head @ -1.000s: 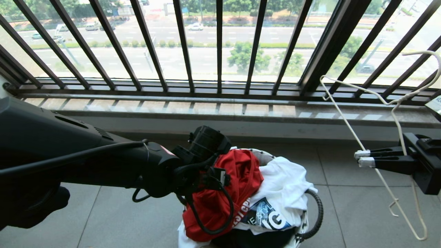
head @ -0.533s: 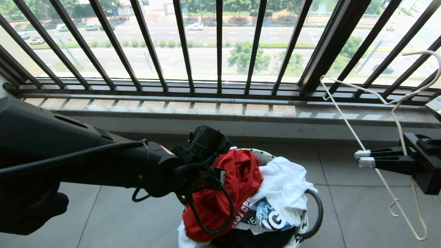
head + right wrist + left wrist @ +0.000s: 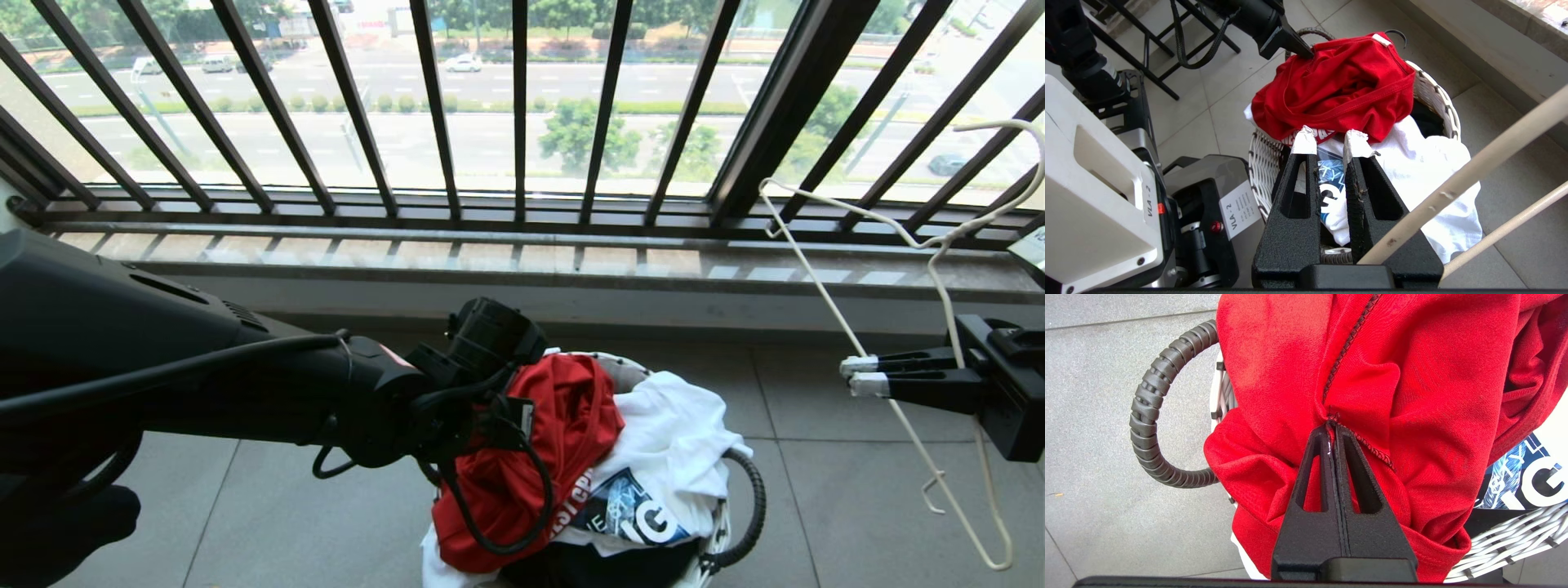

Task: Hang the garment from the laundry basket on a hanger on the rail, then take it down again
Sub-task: Pick up clothes from the basket

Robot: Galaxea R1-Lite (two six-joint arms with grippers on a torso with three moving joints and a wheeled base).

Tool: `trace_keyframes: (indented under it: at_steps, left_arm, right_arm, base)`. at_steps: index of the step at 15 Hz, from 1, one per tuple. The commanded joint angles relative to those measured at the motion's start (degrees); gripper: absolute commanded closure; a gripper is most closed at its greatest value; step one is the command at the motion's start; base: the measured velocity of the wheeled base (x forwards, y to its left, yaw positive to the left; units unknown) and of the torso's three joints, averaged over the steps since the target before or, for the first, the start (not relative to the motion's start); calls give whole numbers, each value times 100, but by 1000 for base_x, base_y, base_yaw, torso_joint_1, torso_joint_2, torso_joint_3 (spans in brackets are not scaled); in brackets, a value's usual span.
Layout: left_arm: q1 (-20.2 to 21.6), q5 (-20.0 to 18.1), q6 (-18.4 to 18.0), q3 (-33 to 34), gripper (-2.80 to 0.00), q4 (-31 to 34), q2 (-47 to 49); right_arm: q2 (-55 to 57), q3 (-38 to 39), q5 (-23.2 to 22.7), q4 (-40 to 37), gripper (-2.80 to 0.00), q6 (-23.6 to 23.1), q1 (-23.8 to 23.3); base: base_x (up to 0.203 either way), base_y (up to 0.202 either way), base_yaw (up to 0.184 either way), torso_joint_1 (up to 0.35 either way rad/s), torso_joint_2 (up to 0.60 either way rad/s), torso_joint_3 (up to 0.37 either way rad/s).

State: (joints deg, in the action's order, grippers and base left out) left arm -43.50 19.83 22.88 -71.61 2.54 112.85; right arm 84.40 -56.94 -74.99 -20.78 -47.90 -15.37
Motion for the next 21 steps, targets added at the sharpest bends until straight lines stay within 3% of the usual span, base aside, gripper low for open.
trace_keyframes:
  at_steps: [1,5,10,14,17,21]
  left_arm:
    - [-1,12,14,-9,0,1,-74]
    - [-1,128,-117,5,0,222,-821]
    - [-266,259,-315,-100,0,1835,-1627]
    - [-378,460,-348,-127,0,2187,-1016]
    - [-808,606,-338,90,0,2224,-575]
    - [-1054,605,-329,240,0,2207,-545]
  right_arm:
    - [-2,-1,-42,-13,0,-26,-1]
    - [-11,-1,-42,-13,0,-26,-1]
    - [-11,-1,-42,-13,0,-26,-1]
    - [-11,-1,-42,-13,0,-26,-1]
    - [-19,-10,-42,-13,0,-26,-10]
    - [-20,-10,-42,-13,0,-26,-36]
  base:
    - [0,0,0,0,0,0]
    - [0,0,0,0,0,0]
    - [0,0,0,0,0,0]
    - [0,0,0,0,0,0]
    - [0,0,0,0,0,0]
    - [0,0,0,0,0,0]
